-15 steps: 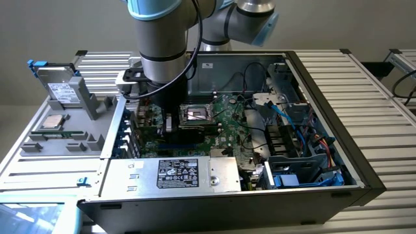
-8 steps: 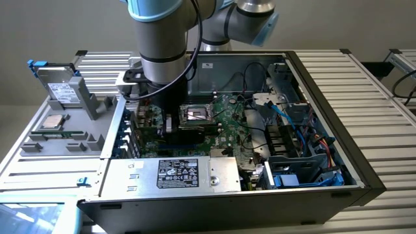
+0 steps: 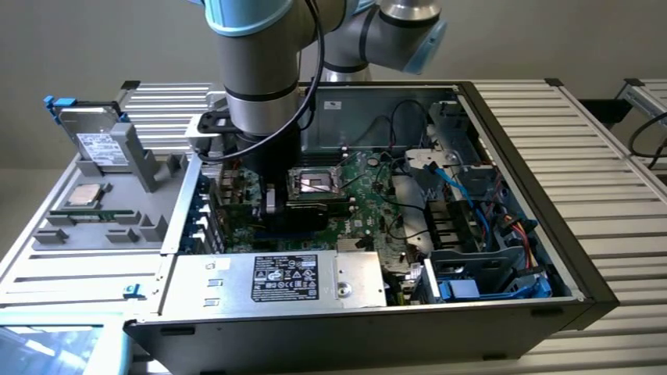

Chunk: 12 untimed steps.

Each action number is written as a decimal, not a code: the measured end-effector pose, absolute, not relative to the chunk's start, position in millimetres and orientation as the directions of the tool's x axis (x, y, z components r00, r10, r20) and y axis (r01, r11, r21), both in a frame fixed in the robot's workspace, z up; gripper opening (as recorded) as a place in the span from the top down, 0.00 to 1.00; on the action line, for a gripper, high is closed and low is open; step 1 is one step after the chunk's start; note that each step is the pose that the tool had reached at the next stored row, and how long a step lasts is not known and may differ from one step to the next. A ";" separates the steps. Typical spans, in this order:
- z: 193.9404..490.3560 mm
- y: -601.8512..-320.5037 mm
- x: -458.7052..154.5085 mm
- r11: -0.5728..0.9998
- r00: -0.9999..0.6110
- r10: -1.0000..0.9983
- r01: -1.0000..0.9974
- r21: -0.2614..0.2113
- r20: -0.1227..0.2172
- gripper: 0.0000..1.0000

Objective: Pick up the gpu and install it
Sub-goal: 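Insert the gpu into the slot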

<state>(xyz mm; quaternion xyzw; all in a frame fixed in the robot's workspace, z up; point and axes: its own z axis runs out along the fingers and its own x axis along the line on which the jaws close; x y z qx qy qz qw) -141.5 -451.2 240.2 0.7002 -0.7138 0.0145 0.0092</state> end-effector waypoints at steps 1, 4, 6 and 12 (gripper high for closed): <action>240.2 -451.2 -141.5 0.019 -0.019 -0.999 -1.000 -0.008 0.033 0.71; 240.2 -451.1 -141.5 0.019 -0.019 -0.999 -1.000 -0.008 0.033 0.71; 240.0 -451.1 -141.5 0.019 -0.019 -0.999 -1.000 -0.008 0.033 0.71; 239.5 -451.1 -141.5 0.019 -0.019 -0.999 -1.000 -0.008 0.033 0.71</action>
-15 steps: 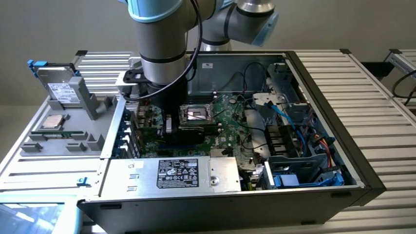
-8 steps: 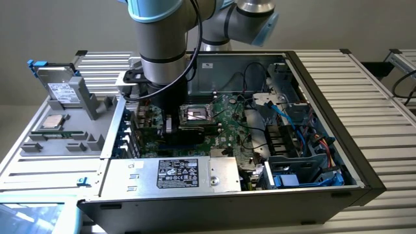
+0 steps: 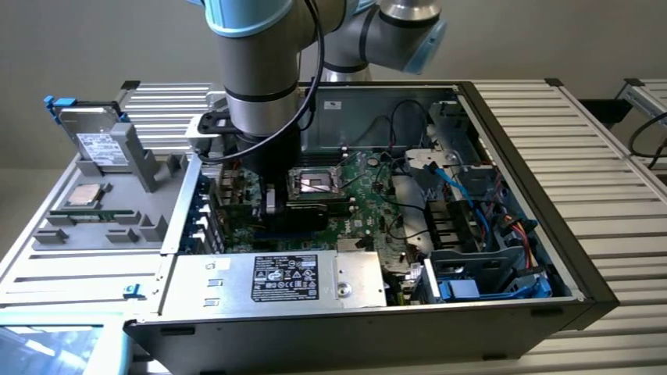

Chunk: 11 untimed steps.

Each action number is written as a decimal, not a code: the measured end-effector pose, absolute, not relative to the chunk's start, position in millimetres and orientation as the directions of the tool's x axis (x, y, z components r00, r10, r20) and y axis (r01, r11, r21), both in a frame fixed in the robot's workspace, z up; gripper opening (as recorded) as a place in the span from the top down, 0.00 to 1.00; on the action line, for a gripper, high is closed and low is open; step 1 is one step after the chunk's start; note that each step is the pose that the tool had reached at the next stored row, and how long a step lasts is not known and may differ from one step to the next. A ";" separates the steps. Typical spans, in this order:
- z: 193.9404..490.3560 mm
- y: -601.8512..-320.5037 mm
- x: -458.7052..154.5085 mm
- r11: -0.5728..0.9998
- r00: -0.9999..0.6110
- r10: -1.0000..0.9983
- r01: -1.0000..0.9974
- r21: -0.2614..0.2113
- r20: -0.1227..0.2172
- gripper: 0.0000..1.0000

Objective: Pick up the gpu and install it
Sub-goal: 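Insert the gpu into the slot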

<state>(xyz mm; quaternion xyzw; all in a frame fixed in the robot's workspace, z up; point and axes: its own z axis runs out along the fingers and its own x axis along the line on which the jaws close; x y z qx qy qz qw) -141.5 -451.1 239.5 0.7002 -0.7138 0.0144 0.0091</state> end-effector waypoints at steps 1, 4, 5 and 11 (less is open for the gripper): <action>239.5 -451.1 -141.5 0.019 -0.019 -0.999 -1.000 -0.008 0.033 0.71; 239.5 -451.1 -141.3 0.019 -0.019 -0.999 -1.000 -0.008 0.033 0.71; 239.5 -451.1 -141.1 0.019 -0.019 -0.999 -1.000 -0.008 0.033 0.71; 239.5 -451.2 -140.9 0.019 -0.019 -0.999 -1.000 -0.008 0.033 0.71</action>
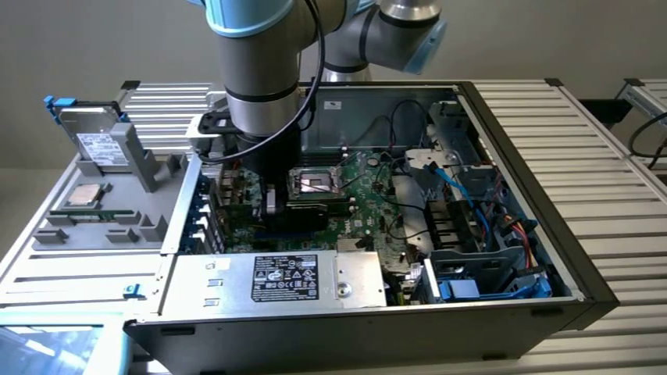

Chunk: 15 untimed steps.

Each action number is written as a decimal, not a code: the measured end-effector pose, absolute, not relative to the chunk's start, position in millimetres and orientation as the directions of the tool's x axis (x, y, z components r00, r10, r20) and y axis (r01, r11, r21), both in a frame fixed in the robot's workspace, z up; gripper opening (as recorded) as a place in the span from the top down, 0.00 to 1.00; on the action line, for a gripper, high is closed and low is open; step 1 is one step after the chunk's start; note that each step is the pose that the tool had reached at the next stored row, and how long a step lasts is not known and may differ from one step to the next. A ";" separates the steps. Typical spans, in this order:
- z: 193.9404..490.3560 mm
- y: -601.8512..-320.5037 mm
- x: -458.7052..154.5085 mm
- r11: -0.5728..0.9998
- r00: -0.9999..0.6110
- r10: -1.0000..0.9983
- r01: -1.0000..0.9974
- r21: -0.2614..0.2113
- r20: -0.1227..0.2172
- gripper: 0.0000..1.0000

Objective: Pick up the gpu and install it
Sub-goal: 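Insert the gpu into the slot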

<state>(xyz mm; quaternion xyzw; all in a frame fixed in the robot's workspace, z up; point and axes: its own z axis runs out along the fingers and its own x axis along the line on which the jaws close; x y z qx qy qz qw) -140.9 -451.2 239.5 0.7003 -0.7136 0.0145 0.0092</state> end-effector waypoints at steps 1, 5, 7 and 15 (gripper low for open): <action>239.5 -451.1 -140.9 0.019 -0.019 -0.999 -1.000 -0.008 0.033 0.71; 239.5 -451.1 -140.9 0.019 -0.019 -0.999 -1.000 -0.007 0.032 0.71; 239.5 -451.1 -140.9 0.019 -0.019 -0.999 -1.000 -0.007 0.032 0.71; 239.6 -452.7 -140.9 0.019 -0.019 -1.000 -1.000 -0.007 0.022 0.71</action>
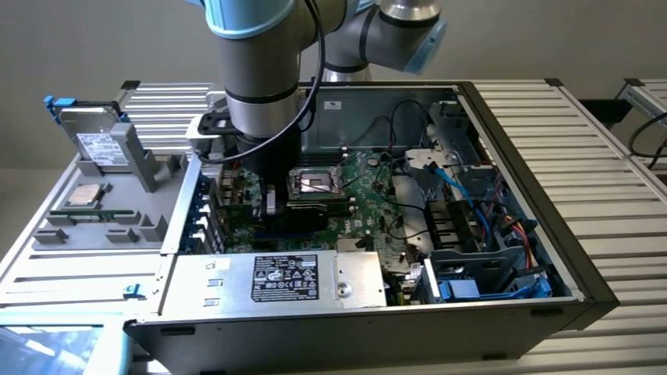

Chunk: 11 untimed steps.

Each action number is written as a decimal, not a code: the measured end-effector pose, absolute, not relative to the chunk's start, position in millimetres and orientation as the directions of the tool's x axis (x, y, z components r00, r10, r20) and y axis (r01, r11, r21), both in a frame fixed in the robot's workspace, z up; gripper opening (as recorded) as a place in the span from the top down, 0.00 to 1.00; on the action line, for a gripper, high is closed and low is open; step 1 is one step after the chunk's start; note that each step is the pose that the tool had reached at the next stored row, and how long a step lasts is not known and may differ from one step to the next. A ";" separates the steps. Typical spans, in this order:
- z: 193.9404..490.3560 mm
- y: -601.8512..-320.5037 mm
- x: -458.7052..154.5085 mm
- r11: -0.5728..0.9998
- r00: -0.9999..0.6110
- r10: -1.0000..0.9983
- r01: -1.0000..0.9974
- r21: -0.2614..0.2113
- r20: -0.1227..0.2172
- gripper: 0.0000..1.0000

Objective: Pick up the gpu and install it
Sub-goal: 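Insert the gpu into the slot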

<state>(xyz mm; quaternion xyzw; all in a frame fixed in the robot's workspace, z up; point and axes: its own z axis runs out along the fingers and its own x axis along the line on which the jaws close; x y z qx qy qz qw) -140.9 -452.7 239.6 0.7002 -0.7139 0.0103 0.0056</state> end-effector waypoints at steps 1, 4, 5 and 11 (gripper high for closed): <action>239.6 -453.1 -140.9 0.019 -0.019 -1.000 -1.000 -0.007 0.021 0.71; 239.6 -453.4 -141.0 0.019 -0.019 -1.000 -1.000 -0.006 0.021 0.71; 239.5 -453.8 -140.9 0.019 -0.019 -1.000 -1.000 -0.006 0.020 0.71; 239.5 -457.1 -141.0 0.019 -0.019 -1.000 -1.000 -0.004 0.016 0.71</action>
